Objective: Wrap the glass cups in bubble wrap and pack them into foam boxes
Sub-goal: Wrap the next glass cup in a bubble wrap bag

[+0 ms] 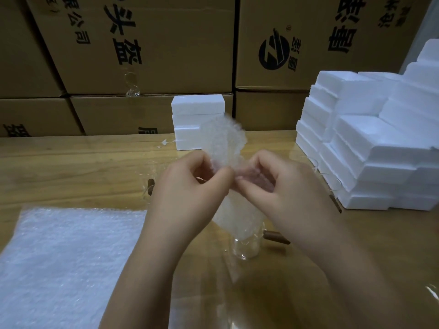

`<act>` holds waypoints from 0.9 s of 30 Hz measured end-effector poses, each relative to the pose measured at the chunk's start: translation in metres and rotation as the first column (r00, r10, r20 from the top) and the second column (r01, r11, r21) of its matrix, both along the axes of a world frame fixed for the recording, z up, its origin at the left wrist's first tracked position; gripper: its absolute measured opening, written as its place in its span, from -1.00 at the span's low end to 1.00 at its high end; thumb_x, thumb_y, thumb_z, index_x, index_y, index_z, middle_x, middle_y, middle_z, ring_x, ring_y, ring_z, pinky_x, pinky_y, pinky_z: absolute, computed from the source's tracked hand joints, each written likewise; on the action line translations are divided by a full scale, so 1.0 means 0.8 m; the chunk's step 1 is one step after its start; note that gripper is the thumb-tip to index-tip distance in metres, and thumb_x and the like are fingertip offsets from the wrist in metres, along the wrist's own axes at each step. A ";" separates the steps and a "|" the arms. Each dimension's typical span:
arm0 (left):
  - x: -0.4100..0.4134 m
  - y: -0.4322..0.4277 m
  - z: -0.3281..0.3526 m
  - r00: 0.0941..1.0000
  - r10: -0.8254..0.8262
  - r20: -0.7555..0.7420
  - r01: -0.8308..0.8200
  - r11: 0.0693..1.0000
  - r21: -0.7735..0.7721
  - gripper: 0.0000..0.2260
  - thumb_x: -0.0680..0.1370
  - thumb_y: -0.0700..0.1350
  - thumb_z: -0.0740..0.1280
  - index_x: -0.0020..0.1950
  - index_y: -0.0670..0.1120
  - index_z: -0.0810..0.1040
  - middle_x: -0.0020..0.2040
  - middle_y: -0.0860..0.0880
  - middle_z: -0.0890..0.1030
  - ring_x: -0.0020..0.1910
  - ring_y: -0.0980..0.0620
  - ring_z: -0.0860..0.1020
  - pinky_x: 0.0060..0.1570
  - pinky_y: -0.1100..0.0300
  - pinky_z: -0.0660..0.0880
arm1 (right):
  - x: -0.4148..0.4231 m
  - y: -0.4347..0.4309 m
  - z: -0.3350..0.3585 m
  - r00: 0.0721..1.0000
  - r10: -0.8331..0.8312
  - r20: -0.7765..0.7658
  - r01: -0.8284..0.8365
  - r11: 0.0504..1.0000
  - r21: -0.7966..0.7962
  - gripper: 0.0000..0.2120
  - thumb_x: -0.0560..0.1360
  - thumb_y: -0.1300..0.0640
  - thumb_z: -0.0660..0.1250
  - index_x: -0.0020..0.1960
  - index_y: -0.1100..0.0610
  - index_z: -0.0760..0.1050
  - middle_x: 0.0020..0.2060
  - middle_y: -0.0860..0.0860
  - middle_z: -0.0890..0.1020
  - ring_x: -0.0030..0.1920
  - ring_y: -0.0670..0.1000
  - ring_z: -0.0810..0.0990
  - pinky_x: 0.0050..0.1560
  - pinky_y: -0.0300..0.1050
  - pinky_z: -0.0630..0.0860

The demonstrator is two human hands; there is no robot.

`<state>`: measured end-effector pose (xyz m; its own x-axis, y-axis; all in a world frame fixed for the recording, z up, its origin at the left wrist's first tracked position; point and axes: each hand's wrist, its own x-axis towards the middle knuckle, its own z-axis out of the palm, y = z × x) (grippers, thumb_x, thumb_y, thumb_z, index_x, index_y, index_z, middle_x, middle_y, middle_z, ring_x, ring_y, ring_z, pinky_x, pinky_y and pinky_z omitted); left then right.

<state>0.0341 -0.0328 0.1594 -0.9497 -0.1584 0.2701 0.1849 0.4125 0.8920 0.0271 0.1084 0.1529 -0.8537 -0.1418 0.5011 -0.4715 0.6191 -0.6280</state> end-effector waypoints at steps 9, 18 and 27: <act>0.003 -0.020 0.004 0.999 0.047 -0.014 -0.046 0.994 0.097 -0.88 0.43 -0.13 0.30 -0.17 0.10 0.54 -0.27 0.04 0.66 -0.32 0.02 0.62 -0.31 -0.11 0.57 | -0.008 0.020 0.010 0.989 -0.061 0.134 0.097 0.954 -0.283 -0.80 0.43 -0.07 0.29 -0.25 0.04 0.51 -0.22 0.01 0.68 -0.21 0.02 0.65 -0.11 0.11 0.57; 0.010 -0.029 0.006 0.913 0.297 -0.280 -0.357 0.914 -0.194 -0.88 0.50 -0.01 0.30 0.02 0.10 0.48 -0.32 0.15 0.54 -0.34 0.14 0.55 -0.30 0.00 0.53 | -0.011 0.039 0.012 0.902 -0.432 -0.013 0.431 0.902 -0.018 -0.79 0.50 -0.03 0.27 -0.26 0.03 0.42 -0.40 -0.09 0.54 -0.34 -0.08 0.50 -0.34 -0.15 0.42; 0.010 -0.010 0.004 0.888 0.249 -0.386 -0.372 0.884 -0.284 -0.94 0.53 -0.05 0.30 -0.14 0.05 0.53 -0.36 0.18 0.49 -0.35 0.19 0.49 -0.40 0.30 0.41 | 0.014 0.003 0.019 0.947 -0.186 -0.263 0.202 0.979 0.036 -0.82 0.51 0.10 0.34 0.10 0.07 0.46 -0.08 -0.07 0.51 -0.10 -0.04 0.50 -0.10 -0.04 0.49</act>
<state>0.0419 -0.0408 0.1627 -0.7115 -0.2700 0.6487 0.2523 0.7635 0.5945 0.0381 0.1105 0.1682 -0.7110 -0.0240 0.7028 -0.4788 0.7484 -0.4589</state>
